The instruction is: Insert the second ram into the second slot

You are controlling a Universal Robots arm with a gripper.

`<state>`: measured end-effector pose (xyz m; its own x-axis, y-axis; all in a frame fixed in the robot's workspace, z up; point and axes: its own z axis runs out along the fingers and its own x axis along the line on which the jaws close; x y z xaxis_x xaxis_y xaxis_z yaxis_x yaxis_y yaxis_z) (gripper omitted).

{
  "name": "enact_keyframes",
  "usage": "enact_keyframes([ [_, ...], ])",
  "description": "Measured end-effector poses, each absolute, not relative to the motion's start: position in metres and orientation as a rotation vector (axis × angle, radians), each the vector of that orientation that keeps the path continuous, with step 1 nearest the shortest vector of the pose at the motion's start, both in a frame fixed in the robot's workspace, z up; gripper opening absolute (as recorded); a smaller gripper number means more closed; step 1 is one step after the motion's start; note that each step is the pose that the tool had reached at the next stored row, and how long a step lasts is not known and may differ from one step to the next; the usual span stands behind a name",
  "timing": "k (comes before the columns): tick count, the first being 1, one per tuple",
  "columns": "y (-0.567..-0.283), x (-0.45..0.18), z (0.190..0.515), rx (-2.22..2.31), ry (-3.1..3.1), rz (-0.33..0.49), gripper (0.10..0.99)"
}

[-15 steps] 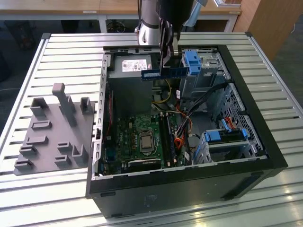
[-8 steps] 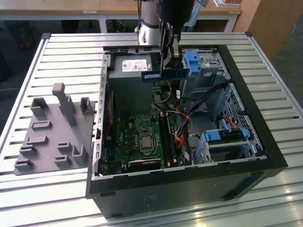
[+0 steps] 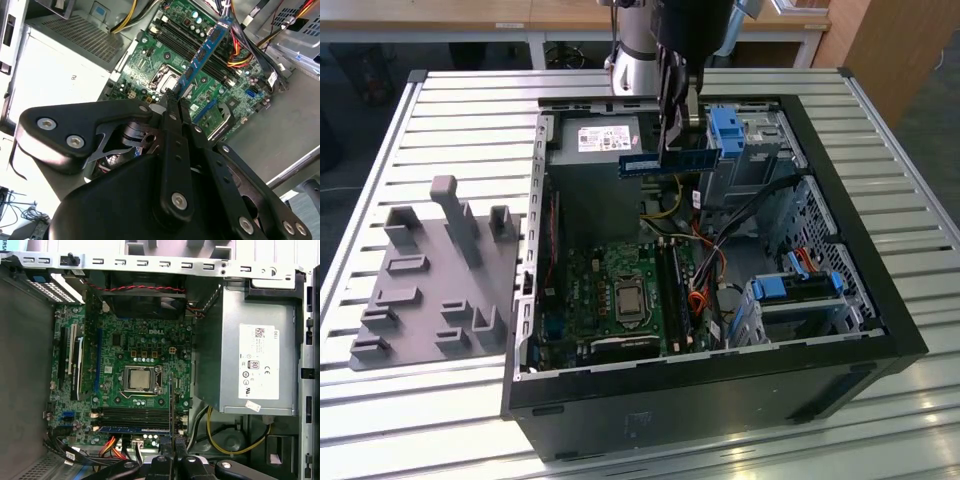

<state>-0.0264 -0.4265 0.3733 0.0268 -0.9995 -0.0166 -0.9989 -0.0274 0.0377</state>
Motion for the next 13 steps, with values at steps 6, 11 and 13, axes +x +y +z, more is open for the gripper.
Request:
enact_keyframes([
  [6,-0.4302,-0.0264,0.3734,2.240,-2.180,-0.060,0.137],
  [11,-0.4335,-0.0264,0.3734,2.240,-2.180,-0.060,0.137],
  [13,-0.4351,-0.0264,0.3734,2.240,-2.180,-0.060,0.137],
])
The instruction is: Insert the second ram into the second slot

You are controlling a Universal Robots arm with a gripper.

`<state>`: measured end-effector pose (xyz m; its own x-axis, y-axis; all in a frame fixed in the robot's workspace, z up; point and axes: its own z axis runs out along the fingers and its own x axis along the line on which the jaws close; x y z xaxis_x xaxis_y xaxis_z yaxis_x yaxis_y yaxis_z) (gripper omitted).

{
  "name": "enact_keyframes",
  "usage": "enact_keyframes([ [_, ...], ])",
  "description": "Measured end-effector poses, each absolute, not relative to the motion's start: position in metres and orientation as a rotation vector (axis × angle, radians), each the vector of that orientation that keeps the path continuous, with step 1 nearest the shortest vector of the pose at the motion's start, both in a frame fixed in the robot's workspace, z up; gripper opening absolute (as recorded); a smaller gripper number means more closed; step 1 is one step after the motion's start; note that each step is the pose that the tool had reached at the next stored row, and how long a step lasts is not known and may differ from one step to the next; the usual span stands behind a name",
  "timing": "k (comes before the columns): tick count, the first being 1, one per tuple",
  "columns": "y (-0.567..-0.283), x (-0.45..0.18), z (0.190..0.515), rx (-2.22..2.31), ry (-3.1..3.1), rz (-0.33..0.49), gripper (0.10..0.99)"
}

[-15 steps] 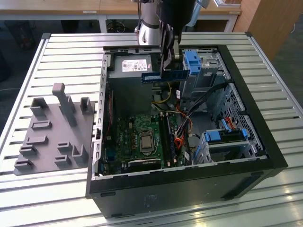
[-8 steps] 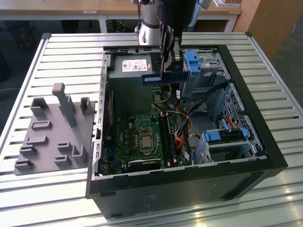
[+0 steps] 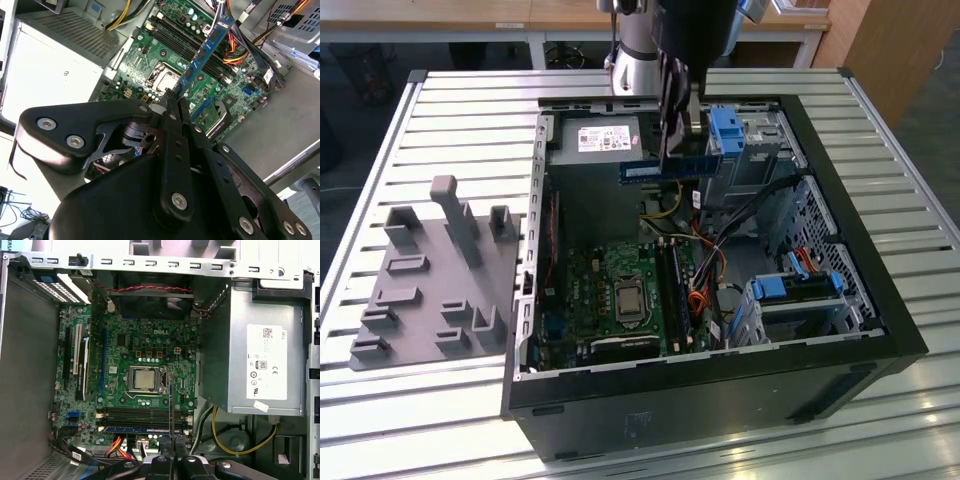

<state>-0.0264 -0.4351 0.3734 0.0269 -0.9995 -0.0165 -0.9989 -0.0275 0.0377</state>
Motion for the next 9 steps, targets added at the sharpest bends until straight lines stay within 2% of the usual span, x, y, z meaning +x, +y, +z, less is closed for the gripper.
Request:
enact_keyframes([
  [9,-0.4432,-0.0264,0.3733,2.240,-2.180,-0.060,0.137],
])
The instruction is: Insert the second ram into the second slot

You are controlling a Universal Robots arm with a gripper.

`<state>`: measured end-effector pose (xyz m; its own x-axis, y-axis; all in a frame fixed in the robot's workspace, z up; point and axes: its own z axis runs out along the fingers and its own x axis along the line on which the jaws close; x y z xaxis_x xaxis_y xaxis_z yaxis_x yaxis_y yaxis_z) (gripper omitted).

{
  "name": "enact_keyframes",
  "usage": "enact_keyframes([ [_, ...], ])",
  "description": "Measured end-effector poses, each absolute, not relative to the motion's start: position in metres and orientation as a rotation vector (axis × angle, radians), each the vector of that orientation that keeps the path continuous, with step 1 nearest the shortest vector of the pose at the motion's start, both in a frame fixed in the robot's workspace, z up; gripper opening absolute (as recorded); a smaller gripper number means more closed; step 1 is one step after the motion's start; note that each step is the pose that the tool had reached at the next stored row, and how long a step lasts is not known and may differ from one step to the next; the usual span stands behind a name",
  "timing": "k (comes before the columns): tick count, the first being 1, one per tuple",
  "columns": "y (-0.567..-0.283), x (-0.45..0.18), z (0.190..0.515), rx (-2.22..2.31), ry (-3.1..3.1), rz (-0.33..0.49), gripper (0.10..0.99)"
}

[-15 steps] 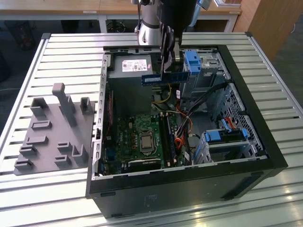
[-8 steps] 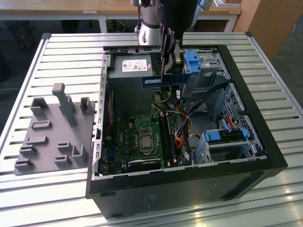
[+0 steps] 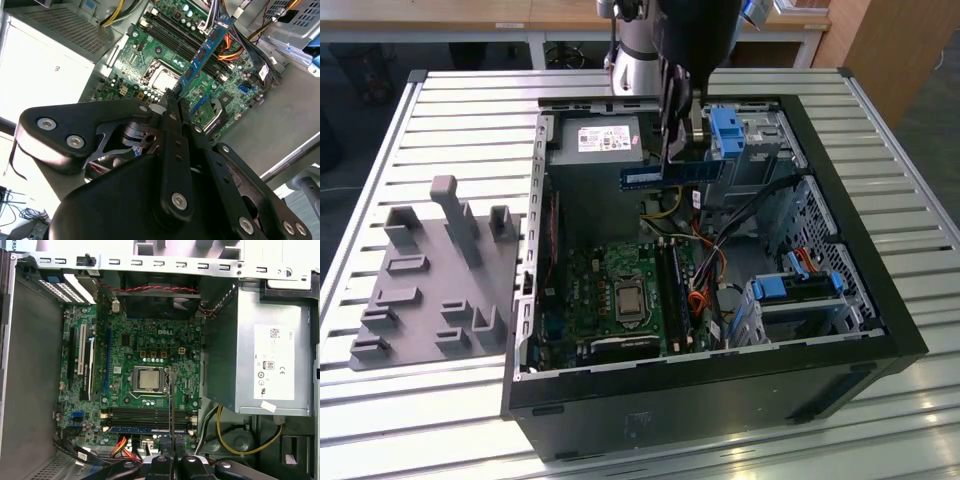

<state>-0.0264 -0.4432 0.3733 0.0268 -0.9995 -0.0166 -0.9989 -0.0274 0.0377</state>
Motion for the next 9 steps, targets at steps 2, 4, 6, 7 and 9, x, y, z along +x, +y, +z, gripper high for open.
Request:
enact_keyframes([
  [2,-0.4452,-0.0264,0.3734,2.240,-2.180,-0.060,0.137],
  [4,-0.4471,-0.0264,0.3734,2.240,-2.180,-0.060,0.137],
  [6,-0.4492,-0.0264,0.3734,2.240,-2.180,-0.060,0.137],
  [7,-0.4501,-0.0264,0.3734,2.240,-2.180,-0.060,0.137],
  [9,-0.4512,-0.0265,0.3733,2.240,-2.180,-0.060,0.137],
])
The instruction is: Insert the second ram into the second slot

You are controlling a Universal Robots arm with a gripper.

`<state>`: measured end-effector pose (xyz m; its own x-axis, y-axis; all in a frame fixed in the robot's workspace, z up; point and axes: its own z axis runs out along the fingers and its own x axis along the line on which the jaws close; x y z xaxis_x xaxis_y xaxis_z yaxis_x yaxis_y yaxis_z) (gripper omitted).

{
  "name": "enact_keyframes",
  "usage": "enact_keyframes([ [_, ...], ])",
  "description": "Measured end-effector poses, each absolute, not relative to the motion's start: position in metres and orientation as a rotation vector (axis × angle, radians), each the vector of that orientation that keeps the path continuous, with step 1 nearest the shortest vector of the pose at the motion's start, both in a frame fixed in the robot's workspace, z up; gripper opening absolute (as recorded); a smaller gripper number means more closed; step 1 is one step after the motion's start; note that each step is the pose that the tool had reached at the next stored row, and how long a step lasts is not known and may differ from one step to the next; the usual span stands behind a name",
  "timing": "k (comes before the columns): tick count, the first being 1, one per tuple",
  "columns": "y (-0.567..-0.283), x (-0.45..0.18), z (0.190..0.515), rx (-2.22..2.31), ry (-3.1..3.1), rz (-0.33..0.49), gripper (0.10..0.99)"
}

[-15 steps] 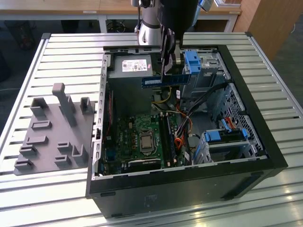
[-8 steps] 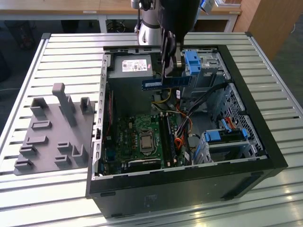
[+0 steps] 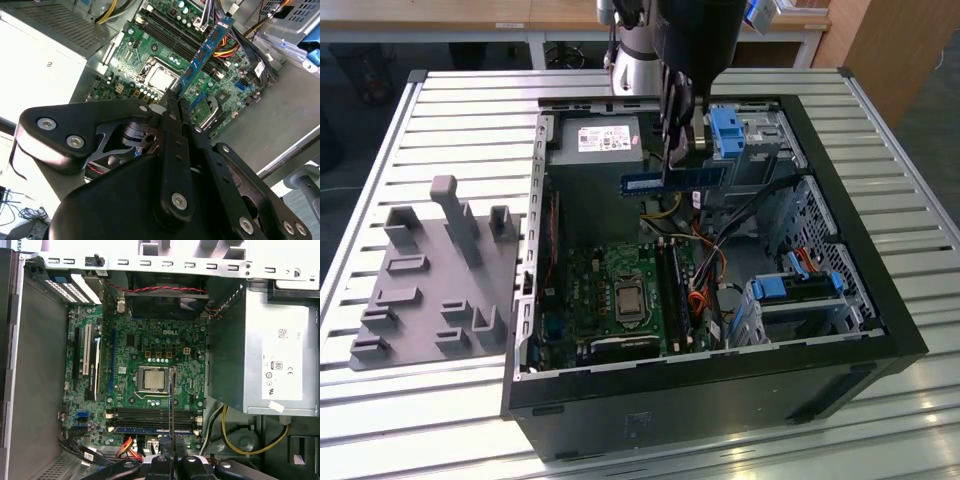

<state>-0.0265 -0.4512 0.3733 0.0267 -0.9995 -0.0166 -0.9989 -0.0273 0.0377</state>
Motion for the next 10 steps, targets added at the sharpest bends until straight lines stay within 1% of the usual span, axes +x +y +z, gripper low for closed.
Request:
enact_keyframes([
  [10,-0.4516,-0.0264,0.3733,2.201,-2.220,-0.060,0.137],
])
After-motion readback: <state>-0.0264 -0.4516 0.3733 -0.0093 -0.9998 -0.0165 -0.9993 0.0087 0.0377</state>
